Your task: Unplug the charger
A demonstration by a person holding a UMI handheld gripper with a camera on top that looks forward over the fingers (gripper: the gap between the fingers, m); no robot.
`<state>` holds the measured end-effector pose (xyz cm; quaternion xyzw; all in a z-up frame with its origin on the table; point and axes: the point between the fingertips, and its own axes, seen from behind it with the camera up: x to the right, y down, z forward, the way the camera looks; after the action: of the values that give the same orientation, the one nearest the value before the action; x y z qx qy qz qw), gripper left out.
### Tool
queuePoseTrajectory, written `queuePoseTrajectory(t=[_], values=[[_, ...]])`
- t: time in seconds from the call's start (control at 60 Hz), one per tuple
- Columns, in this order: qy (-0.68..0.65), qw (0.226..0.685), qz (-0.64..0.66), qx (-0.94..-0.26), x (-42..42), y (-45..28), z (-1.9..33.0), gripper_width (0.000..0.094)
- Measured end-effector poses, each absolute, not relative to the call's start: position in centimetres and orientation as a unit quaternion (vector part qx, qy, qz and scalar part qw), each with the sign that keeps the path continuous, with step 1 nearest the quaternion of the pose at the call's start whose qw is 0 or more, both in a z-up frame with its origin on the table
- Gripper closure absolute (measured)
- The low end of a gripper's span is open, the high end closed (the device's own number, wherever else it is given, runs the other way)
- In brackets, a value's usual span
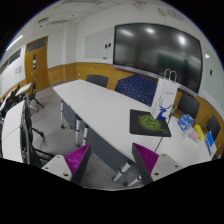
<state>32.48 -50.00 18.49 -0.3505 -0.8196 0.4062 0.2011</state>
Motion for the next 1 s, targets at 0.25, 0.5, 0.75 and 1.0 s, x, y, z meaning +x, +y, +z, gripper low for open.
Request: queuePoseTrajectory(t=[0.25, 0.5, 0.75, 1.0], values=[[-0.777, 0.244, 0.403, -0.418, 26.1, -44.5, 18.3, 0.0083], [-0.692, 0.316, 0.375, -0.53, 17.1, -30.8, 18.0, 0.0082], [-0.633, 0.369, 0.334, -0.593, 11.2, -17.8, 15.3, 0.0073], [-0.598, 0.396, 0.353, -0.601, 2.4, -13.1, 12.1, 0.008]])
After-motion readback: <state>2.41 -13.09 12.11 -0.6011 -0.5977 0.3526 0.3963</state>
